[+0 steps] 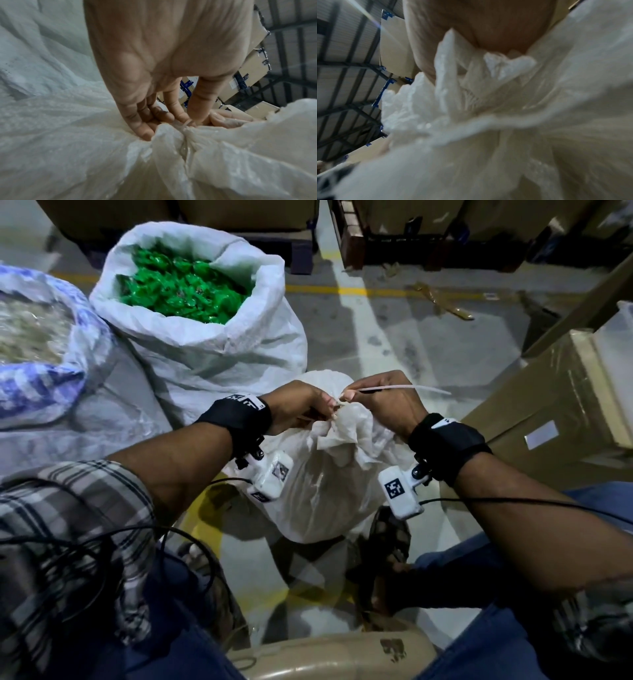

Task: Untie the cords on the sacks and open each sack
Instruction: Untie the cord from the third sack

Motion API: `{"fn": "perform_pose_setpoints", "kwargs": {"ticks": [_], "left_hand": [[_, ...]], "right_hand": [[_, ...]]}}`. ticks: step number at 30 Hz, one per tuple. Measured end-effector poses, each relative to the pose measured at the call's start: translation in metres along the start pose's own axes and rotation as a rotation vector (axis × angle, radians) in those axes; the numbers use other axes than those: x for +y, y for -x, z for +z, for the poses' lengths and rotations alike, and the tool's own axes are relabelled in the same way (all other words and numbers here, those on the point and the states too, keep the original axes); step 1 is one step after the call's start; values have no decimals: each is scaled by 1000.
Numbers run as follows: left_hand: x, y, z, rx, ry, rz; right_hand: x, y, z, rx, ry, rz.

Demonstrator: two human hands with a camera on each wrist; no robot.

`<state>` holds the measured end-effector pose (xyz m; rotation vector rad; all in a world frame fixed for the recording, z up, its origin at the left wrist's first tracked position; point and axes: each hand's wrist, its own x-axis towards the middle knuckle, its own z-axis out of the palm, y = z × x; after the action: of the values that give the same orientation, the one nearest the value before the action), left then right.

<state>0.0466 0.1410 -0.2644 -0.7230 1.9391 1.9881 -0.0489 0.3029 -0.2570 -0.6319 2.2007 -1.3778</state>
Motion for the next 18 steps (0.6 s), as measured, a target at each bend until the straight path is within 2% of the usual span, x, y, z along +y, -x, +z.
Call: {"fn": "perform_pose_setpoints", "kwargs": {"ticks": [5,18], "left_hand": [[-1,-3,-4,20,71,-57],[-5,-4,-7,41,33,-26]], "right_hand": [[3,-3,-3,-1,49,-18],[3,-2,-6,-45,88,-45]]}}
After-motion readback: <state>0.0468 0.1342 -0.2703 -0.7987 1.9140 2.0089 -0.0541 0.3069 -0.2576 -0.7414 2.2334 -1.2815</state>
